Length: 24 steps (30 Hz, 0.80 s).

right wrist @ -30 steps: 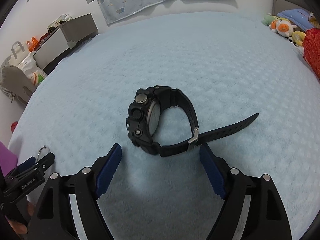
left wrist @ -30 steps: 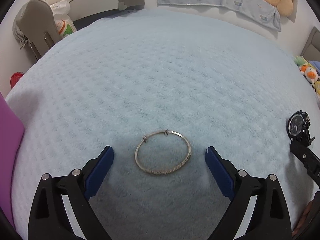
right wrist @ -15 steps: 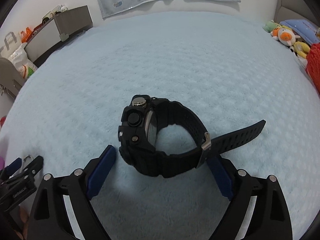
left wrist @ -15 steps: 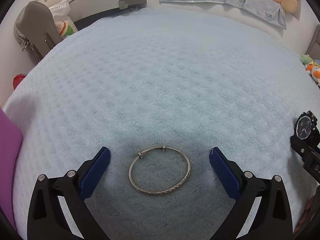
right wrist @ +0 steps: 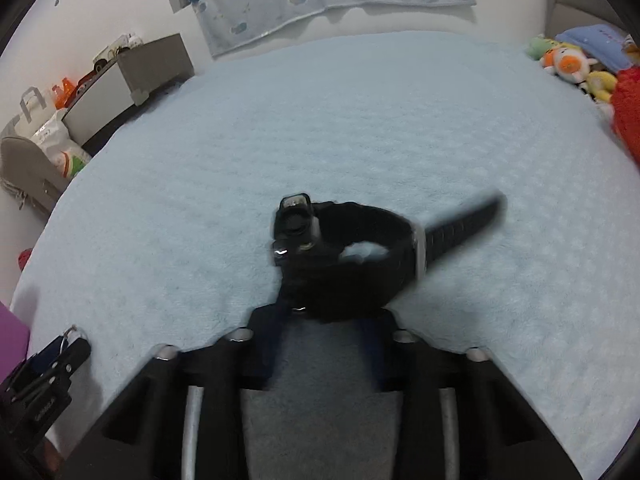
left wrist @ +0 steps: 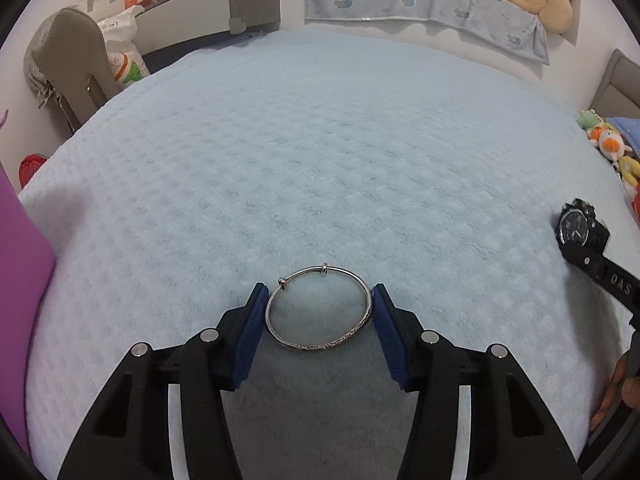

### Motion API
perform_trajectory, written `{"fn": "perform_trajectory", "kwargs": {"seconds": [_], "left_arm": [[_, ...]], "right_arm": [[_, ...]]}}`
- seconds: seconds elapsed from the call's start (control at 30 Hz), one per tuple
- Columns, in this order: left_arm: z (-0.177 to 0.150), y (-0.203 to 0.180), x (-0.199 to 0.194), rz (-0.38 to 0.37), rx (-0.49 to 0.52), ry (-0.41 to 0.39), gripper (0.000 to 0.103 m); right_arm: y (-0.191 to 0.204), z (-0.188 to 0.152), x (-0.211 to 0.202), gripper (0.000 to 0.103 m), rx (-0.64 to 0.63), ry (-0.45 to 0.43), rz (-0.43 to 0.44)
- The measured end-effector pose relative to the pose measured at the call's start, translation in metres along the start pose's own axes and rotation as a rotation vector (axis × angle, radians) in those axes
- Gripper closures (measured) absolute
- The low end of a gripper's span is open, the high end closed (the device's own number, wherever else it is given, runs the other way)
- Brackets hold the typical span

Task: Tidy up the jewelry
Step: 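Close the left tool on the silver bangle while the right tool grasps the black watch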

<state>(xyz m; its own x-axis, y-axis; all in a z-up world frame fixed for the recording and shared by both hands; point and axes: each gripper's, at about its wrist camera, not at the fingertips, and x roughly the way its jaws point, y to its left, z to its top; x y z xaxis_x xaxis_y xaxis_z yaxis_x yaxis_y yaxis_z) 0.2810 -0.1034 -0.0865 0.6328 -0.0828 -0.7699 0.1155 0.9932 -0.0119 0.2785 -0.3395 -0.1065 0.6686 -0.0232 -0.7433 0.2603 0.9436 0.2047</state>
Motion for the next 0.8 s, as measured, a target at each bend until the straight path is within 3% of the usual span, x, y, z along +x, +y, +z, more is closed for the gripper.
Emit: {"fn": "perform_trajectory", "kwargs": {"seconds": [0.6,0.8], "left_arm": [[-0.019,-0.010,-0.038,-0.069,0.045,-0.003,0.052],[-0.021,-0.012,-0.052,-0.093,0.045,-0.009,0.052]], "right_arm": [[-0.029,-0.026,-0.042,0.075,0.036,-0.075,0.110],[-0.026,-0.036,-0.057,0.075,0.028,-0.092,0.106]]}}
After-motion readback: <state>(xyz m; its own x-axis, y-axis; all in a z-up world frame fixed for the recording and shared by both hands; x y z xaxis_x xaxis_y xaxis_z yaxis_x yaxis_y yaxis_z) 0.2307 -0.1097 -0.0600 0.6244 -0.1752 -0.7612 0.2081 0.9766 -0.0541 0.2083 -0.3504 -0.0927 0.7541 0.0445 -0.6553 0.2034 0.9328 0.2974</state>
